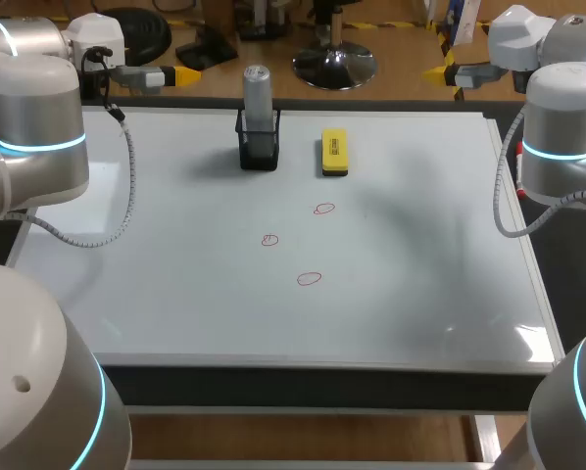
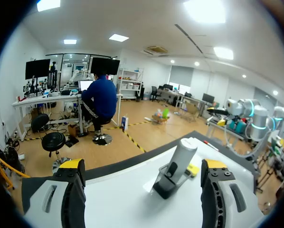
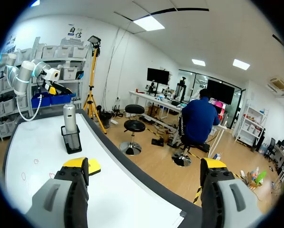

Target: Pick up the inspection probe, press it on each red-marked spot on the whiteboard one by one, put down the probe, pick up the eraser, and wipe off all the red marks.

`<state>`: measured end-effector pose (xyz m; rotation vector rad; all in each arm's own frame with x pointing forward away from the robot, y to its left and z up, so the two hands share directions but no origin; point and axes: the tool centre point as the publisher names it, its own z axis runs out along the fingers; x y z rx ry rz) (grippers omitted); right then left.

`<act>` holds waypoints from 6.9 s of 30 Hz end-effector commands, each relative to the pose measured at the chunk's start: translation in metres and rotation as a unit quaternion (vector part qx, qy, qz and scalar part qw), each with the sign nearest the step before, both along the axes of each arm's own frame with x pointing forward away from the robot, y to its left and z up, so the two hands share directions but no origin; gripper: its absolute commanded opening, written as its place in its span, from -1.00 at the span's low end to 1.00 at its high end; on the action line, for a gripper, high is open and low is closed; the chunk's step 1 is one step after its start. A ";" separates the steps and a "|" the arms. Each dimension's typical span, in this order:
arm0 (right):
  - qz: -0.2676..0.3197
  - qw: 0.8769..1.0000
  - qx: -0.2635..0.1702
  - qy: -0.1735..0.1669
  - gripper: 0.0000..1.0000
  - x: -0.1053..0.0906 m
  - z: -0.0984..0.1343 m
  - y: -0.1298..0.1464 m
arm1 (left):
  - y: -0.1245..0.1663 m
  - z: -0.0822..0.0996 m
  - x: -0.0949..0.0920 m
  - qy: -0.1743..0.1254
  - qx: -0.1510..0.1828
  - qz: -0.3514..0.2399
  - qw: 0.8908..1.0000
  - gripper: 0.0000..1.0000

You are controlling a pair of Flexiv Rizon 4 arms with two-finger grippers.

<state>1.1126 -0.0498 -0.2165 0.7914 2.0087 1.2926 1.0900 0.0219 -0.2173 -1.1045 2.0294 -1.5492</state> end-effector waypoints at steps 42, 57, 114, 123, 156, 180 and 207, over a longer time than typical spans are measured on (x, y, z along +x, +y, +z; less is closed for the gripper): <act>0.000 1.000 0.000 0.000 1.00 0.000 0.000 0.000 | -0.054 0.007 0.005 -0.064 0.005 -0.244 0.968 1.00; 0.000 1.000 0.000 0.000 1.00 0.000 0.000 0.000 | -0.106 -0.007 -0.005 -0.084 -0.029 -0.392 0.916 1.00; 0.000 1.000 0.000 0.000 1.00 0.000 0.000 0.000 | -0.179 -0.072 0.006 -0.071 -0.055 -0.379 0.921 1.00; 0.000 1.000 0.000 0.000 1.00 0.000 0.000 0.000 | -0.181 -0.072 0.007 -0.074 -0.063 -0.380 0.920 0.36; 0.000 1.000 0.000 0.000 1.00 0.000 0.000 0.000 | -0.178 0.008 -0.014 -0.137 -0.065 -0.408 0.900 -1.00; 0.000 1.000 0.000 0.000 1.00 0.000 0.000 0.000 | -0.113 0.058 -0.027 -0.175 -0.033 -0.336 0.925 -1.00; 0.000 1.000 0.000 0.000 1.00 0.000 0.000 0.000 | 0.002 0.003 -0.088 -0.161 0.028 -0.183 0.969 -1.00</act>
